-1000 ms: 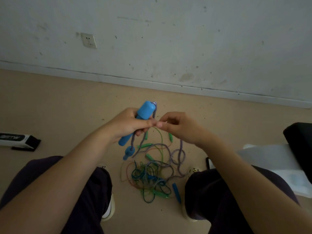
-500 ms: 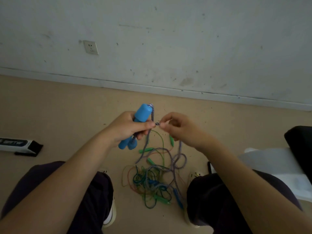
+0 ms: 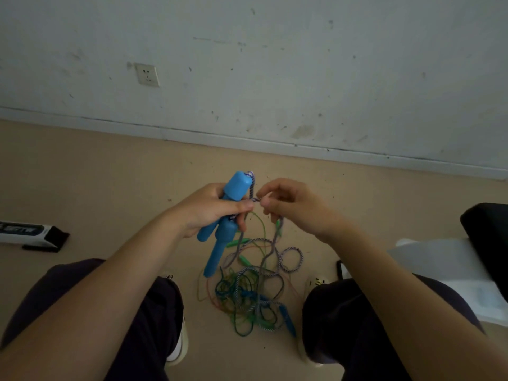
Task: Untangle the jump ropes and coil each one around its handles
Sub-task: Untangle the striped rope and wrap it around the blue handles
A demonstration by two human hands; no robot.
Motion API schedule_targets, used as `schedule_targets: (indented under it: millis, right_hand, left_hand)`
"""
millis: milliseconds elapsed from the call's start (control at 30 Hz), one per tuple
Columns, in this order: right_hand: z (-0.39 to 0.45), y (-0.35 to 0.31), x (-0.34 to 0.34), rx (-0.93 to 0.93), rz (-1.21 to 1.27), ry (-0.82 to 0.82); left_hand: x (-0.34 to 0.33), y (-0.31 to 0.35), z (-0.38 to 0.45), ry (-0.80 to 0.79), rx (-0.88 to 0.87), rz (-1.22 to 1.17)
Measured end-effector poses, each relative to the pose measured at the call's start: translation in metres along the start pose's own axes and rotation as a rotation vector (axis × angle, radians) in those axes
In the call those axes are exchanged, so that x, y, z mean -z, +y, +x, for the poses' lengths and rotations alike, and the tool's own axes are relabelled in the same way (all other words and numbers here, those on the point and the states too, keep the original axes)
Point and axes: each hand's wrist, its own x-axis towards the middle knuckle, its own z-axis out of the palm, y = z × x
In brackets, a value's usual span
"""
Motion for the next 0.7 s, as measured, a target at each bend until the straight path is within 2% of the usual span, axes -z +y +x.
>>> schedule_targets:
  millis: [67,133,300,367,433,567,700]
  right_hand:
    - [0.001,0.001,-0.007,0.028,-0.062,-0.015]
    - [0.003,0.0,-0.007,0.043,-0.081,0.044]
    - [0.001,-0.004,-0.001,-0.006,0.249,0.189]
    - [-0.001,-0.008,-0.001,-0.051,0.424,0.215]
    - [0.001,-0.008,0.001,-0.094,0.499,0.253]
    - [0.005,-0.002,0.006,-0.057,0.279,0.271]
    - [0.0,-0.004,-0.003,0.021,0.16,0.06]
  left_hand:
    - [-0.002,-0.001,0.001,-0.034,0.013,-0.028]
    - [-0.002,-0.001,0.002,-0.054,0.031,-0.087]
    - [-0.001,0.002,0.0,-0.119,0.075,-0.15]
    - [-0.001,0.001,0.0,-0.115,0.081,-0.154]
    - [-0.001,-0.001,0.0,-0.094,0.085,-0.159]
    - [0.0,-0.002,0.0,-0.131,0.089,-0.158]
    - [-0.006,-0.002,-0.002,-0.247,0.098,-0.122]
